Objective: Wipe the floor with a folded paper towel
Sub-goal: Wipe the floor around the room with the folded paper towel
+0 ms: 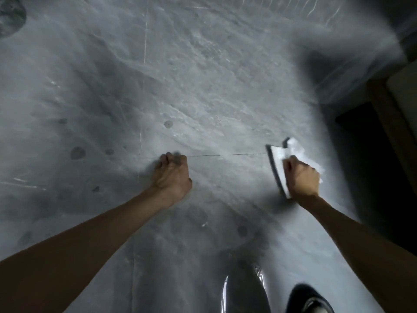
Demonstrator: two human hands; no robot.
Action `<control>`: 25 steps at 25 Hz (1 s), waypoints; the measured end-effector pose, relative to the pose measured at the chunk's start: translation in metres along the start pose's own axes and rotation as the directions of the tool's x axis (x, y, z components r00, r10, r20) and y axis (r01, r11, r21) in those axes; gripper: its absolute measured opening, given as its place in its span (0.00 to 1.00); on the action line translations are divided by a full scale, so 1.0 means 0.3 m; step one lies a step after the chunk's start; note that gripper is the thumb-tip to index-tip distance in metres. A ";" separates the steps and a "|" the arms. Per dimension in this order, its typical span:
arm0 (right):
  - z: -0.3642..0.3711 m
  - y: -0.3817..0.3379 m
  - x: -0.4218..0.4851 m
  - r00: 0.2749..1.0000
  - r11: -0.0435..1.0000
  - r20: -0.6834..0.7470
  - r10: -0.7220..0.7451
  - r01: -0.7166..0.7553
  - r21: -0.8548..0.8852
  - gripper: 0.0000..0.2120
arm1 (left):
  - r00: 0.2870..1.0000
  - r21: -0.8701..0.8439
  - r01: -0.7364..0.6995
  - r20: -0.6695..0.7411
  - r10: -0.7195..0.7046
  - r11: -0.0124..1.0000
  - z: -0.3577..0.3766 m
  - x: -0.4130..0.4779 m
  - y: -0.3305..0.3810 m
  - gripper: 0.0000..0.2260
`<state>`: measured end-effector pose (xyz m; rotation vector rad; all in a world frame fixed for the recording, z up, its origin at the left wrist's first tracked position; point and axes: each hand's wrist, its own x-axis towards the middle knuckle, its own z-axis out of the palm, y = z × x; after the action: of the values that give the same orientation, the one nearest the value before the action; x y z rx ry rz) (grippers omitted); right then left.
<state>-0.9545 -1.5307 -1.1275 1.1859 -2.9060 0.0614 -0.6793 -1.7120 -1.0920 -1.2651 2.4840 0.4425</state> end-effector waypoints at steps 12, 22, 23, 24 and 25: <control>0.008 -0.433 -0.021 0.580 0.567 -0.087 -0.810 0.813 0.134 0.08 | 0.970 -0.442 0.133 -0.126 -0.208 0.887 -0.103 -0.006 -0.083 0.09; 0.031 -1.029 0.122 0.805 0.795 -0.075 -0.588 0.592 0.130 0.08 | 0.999 -0.316 0.042 -0.008 -0.047 0.948 -0.062 -0.096 -0.314 0.12; 0.034 -1.060 0.096 0.639 0.634 -0.005 -0.769 0.764 0.124 0.09 | 0.998 -0.294 0.057 -0.011 -0.063 0.954 -0.062 -0.092 -0.319 0.12; 0.035 -1.050 0.114 0.476 0.481 0.070 -0.877 0.867 0.128 0.09 | 0.997 -0.272 0.068 -0.008 -0.073 0.960 -0.063 -0.085 -0.325 0.12; 0.041 -1.008 0.173 0.375 0.386 0.115 -0.920 0.917 0.100 0.10 | 0.998 -0.255 0.069 0.004 -0.070 0.964 -0.066 -0.076 -0.330 0.12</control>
<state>-0.7800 -1.7834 -1.1283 2.7078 -1.8260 -0.0128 -0.5882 -1.7592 -1.0774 -1.4449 2.4367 0.7630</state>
